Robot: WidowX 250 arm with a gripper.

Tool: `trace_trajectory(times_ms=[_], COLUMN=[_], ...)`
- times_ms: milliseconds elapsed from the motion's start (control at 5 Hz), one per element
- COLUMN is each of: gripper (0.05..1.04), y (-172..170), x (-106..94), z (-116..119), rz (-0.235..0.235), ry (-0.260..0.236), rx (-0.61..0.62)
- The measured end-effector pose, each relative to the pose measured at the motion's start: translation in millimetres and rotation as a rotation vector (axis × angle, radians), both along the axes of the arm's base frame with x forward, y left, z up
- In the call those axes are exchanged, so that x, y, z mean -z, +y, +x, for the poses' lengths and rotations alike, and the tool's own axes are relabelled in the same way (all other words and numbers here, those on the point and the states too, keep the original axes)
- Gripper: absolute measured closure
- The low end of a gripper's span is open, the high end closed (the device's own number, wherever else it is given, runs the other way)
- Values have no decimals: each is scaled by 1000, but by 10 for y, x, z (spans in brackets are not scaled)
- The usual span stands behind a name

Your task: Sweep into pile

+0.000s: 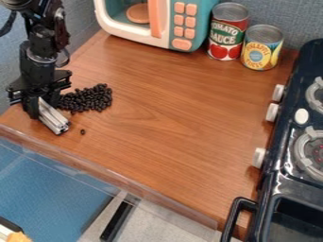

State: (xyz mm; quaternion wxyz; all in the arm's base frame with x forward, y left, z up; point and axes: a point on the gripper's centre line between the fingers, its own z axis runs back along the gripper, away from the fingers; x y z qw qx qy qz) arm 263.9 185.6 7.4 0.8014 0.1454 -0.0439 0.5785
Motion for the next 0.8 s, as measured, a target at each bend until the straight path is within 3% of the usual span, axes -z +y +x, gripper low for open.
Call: trace_trajectory(times_ms=[800], gripper=[692], y=[-183], x=[40], z=[142], rz=[6], ry=[0], rx=[31])
